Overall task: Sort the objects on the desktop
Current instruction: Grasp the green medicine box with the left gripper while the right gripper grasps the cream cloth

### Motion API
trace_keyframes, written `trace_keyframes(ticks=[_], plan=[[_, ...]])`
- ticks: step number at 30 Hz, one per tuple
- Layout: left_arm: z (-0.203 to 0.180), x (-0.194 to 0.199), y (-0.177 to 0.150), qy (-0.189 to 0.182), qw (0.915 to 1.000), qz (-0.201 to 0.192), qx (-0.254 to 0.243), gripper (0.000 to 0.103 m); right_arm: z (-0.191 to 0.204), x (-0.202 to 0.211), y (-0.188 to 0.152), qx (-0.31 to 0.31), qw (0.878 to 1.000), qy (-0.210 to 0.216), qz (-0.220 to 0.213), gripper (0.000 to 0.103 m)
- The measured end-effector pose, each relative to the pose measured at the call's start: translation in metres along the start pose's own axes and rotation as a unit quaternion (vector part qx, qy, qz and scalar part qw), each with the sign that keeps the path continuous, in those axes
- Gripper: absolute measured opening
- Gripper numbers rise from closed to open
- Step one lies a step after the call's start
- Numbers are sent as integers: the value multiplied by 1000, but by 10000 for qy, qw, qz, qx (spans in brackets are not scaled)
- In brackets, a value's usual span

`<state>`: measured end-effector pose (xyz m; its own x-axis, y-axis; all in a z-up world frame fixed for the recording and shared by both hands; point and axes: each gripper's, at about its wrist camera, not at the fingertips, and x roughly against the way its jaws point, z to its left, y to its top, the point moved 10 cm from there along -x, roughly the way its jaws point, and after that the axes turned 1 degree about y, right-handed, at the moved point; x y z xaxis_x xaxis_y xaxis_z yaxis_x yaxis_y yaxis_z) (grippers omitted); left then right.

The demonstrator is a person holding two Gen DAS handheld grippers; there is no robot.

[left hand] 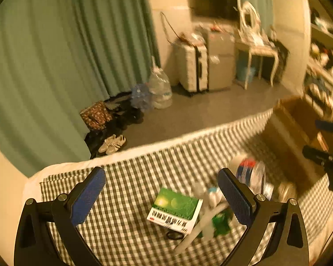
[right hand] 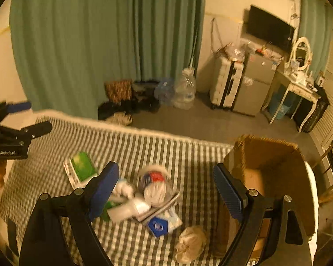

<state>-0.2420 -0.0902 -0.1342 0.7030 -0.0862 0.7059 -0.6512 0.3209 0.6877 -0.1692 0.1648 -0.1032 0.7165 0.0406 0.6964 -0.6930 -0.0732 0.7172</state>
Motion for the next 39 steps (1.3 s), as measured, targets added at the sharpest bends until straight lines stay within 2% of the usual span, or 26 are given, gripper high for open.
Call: trace_keyframes(ticks=[4,9,14,22,29,34,39], plan=[[-8,-22,-23,-299,9990,344,-4,103,5,-23,-27,155,9992,126,345,87],[-13,-49,-54,-394,9964,746,-74,103,12,-40,-51,242,9977,220,586,87],[-15,-70,-80,-423,9939,928,-419,103,17,-55,-68,337,9956,304,823,87],[-25,-91,-100,-1045,9865,1091,-625,103,13,-78,-102,461,9901,146,1318,87],[-32,-114,-114,-1284,9781,1421,-818,103,10,-94,-133,605,9826,76,1754,87],[-33,-127,-124,-1209,9763,1581,-852,103,6,-100,-143,634,9793,29,1920,87],[-32,-140,-130,-894,9790,1675,-748,103,-4,-108,-154,678,9754,-174,2089,87]])
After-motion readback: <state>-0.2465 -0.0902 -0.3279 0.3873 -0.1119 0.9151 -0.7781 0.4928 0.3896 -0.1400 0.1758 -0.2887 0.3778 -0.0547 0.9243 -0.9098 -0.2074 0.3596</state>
